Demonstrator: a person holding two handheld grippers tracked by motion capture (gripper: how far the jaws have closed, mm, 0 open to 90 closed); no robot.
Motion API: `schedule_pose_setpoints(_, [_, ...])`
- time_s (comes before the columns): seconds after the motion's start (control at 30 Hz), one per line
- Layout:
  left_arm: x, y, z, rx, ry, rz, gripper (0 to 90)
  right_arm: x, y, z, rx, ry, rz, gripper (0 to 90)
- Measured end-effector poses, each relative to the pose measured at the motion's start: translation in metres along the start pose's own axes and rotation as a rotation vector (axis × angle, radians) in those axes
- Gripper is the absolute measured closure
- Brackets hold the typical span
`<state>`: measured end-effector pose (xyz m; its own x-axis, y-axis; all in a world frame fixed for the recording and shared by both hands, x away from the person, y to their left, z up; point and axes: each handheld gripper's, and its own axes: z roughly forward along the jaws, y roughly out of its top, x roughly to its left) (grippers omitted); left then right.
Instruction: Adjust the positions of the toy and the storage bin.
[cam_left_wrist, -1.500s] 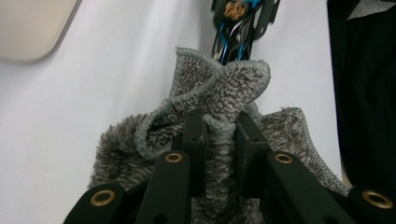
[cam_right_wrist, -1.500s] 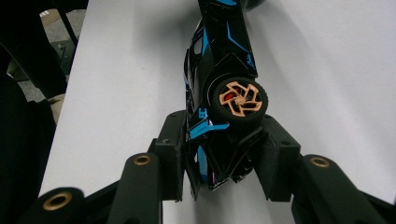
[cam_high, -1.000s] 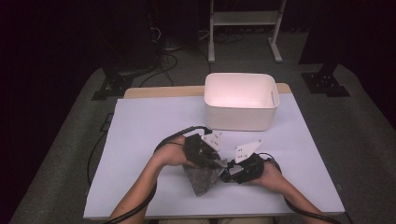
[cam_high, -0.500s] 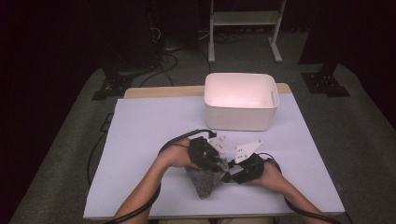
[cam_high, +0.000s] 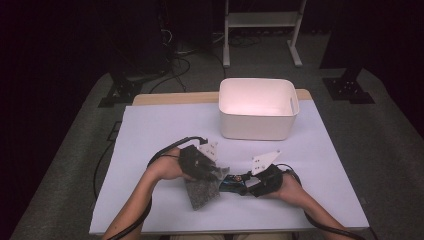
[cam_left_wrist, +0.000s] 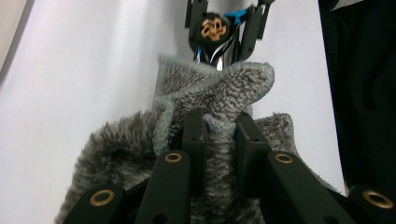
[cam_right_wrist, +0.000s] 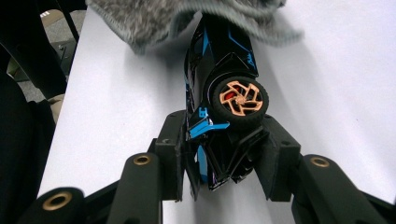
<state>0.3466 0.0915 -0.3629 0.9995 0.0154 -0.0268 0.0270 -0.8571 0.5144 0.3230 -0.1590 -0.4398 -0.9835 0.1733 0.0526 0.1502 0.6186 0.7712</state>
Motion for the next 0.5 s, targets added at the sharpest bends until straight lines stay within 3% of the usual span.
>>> schedule_pose_setpoints(0.5, [0.002,-0.034,-0.019,0.017,0.048,-0.073,77.2,0.000,0.000,0.000,0.001,-0.001,-0.002,57.1])
